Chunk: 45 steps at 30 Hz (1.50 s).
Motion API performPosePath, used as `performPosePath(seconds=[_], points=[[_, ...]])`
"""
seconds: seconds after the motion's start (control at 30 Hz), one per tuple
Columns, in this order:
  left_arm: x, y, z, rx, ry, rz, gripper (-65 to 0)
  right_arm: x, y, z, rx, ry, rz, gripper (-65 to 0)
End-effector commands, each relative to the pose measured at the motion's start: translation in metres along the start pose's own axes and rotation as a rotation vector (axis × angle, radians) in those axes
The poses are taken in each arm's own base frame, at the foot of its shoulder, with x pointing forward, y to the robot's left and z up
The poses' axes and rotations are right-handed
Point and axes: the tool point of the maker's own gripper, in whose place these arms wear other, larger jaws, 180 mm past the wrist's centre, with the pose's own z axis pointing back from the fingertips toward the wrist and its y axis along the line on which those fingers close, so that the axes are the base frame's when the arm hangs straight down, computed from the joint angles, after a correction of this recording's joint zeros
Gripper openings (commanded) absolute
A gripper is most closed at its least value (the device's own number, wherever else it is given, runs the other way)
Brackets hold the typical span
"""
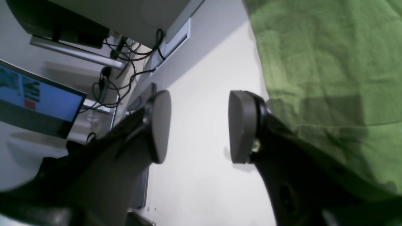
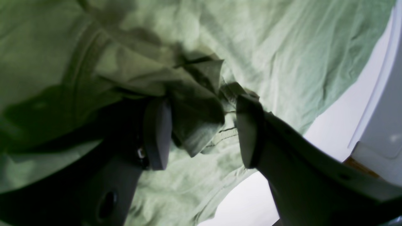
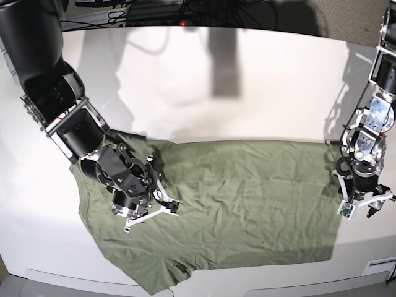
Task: Fold the T-shirt properly
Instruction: 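Grasp the shirt edge with both grippers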
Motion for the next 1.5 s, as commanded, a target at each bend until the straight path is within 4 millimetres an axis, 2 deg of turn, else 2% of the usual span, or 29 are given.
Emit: performPosePath(seconds=[0.0, 0.3, 0.43, 0.53, 0.67, 0.77, 0.87, 0.97, 1.17, 1.27, 1.47], points=[[0.015, 0.023, -0.004, 0.056, -0.047, -0.003, -35.8, 0.018, -0.027, 0.011, -0.059, -0.046, -0.02, -32.1], [0.015, 0.023, -0.004, 0.056, -0.047, -0.002, -35.8, 0.055, -0.033, 0.019, -0.096, -0.143, -0.04, -32.1], [0.015, 0.023, -0.004, 0.056, -0.047, -0.003, -35.8, 0.057, -0.044, 0.021, -0.156, -0.152, -0.098, -32.1], [0.012, 0.022, -0.004, 0.05, -0.032, 0.024, -35.8, 0.058, -0.06, 0.026, -0.218, -0.185, -0.263, -32.1], [0.005, 0.012, -0.005, -0.005, 0.02, 0.226, -35.8, 0.062, -0.074, 0.036, -0.176, -0.273, -0.486, -32.1], [0.002, 0.0, -0.004, -0.041, 0.055, 0.323, -35.8, 0.056, -0.095, 0.048, -0.14, -0.352, -0.678, -32.1], [0.002, -0.008, -0.003, -0.062, 0.066, 0.376, -35.8, 0.046, -0.1, 0.054, -0.055, -0.423, -0.805, -32.1], [0.006, -0.019, -0.002, -0.089, 0.076, 0.43, -35.8, 0.023, -0.092, 0.047, -0.008, -0.429, -0.906, -32.1], [0.013, -0.059, 0.005, -0.212, 0.135, 0.459, -35.8, -0.016, -0.044, 0.024, 0.064, -0.436, -1.024, -32.1], [0.02, -0.075, 0.008, -0.246, 0.146, 0.475, -35.8, -0.027, -0.029, 0.026, 0.049, -0.449, -1.01, -32.1], [0.029, -0.096, 0.014, -0.291, 0.163, 0.516, -35.8, -0.042, -0.015, 0.033, 0.013, -0.443, -0.971, -32.1]])
